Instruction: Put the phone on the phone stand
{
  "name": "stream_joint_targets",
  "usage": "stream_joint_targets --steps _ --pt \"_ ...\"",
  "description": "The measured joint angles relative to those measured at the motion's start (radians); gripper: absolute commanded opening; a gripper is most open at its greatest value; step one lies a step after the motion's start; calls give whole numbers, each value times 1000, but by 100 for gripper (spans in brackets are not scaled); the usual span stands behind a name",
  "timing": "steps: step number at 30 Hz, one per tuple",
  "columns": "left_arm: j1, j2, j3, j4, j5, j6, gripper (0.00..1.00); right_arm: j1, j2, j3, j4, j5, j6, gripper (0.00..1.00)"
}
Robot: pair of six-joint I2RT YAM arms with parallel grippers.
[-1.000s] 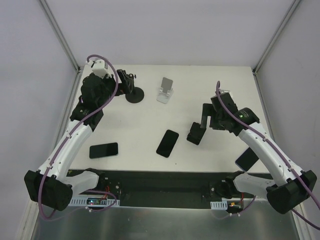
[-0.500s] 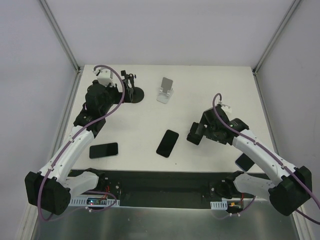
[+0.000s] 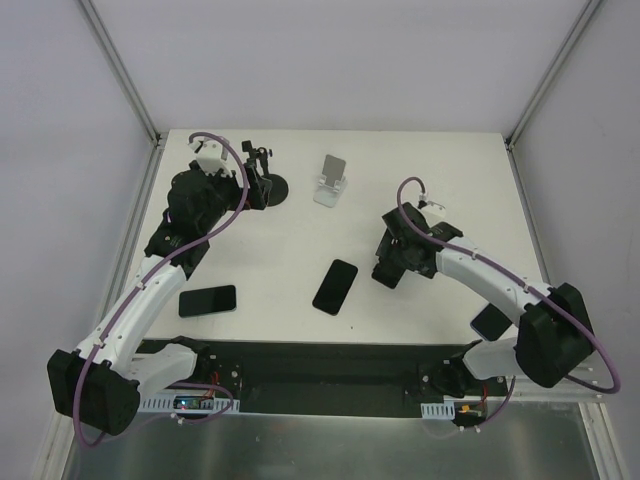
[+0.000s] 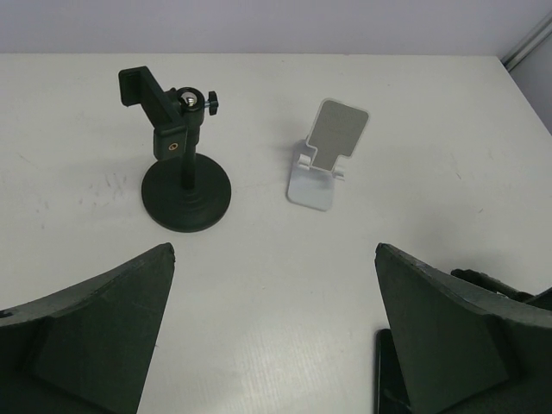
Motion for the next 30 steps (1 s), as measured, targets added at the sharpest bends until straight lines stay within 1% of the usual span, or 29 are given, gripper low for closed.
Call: stream_joint_targets --steps 4,8,12,16,18,24,26,28,30 --pt "0 0 0 0 6 -2 99 2 48 43 3 22 -10 97" --pt "0 0 0 0 6 -2 99 -27 70 63 18 19 -64 99" --pt "0 -1 0 0 6 -2 99 -106 61 49 64 -37 -148 94" --pt "0 -2 0 0 18 -2 99 -152 15 10 101 -74 -256 92" --pt "0 -2 0 0 26 -2 99 -153 0 7 110 -101 -307 95" --pt "0 -2 0 0 60 -5 99 -148 -16 5 159 -215 -486 98" --pt "0 -1 0 0 74 -8 99 -146 -50 -15 197 -250 -533 100" --pt "0 -1 0 0 84 -13 99 -141 -121 -56 237 -270 -570 100" --pt "0 0 0 1 93 -18 99 -136 -192 -86 252 -255 -584 100"
